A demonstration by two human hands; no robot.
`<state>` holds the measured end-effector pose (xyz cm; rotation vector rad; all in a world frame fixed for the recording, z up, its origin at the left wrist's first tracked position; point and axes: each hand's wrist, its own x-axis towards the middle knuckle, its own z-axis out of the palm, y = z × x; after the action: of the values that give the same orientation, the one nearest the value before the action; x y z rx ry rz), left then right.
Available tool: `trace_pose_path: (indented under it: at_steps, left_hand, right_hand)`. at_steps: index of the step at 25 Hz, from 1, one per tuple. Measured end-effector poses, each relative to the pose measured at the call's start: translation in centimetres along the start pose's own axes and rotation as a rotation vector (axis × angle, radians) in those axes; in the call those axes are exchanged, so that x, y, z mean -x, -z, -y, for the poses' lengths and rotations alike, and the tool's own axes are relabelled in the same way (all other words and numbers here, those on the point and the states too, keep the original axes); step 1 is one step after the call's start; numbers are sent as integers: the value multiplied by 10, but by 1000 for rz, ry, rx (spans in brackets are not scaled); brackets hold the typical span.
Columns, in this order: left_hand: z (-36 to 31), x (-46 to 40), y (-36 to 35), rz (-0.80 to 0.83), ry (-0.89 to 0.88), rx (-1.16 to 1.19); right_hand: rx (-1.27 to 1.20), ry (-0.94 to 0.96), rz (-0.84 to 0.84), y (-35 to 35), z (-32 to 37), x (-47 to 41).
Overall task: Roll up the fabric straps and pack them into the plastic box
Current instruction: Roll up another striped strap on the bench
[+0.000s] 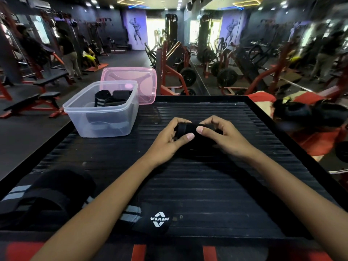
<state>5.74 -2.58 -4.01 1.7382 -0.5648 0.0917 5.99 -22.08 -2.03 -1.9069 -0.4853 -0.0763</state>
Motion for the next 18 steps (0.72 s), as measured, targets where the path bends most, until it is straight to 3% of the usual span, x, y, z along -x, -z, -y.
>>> trace_pose_path:
  at_steps: [3, 6, 10, 13, 15, 18]
  left_hand:
    - [0, 1, 2, -30, 69, 12]
    - [-1, 1, -1, 24, 142, 56]
    - [3, 4, -5, 100, 59, -47]
    - [-3, 6, -5, 48, 55, -134]
    - [-4, 5, -3, -10, 91, -155]
    - [-6, 5, -4, -68, 132, -109]
  right_hand:
    - [63, 102, 118, 5, 2, 3]
    - [121, 145, 15, 4, 0, 1]
    - [8, 32, -42, -1, 0, -1]
    - [-77, 9, 58, 0, 3, 3]
    - [11, 91, 120, 2, 2, 3]
    - [98, 144, 54, 1, -3, 0]
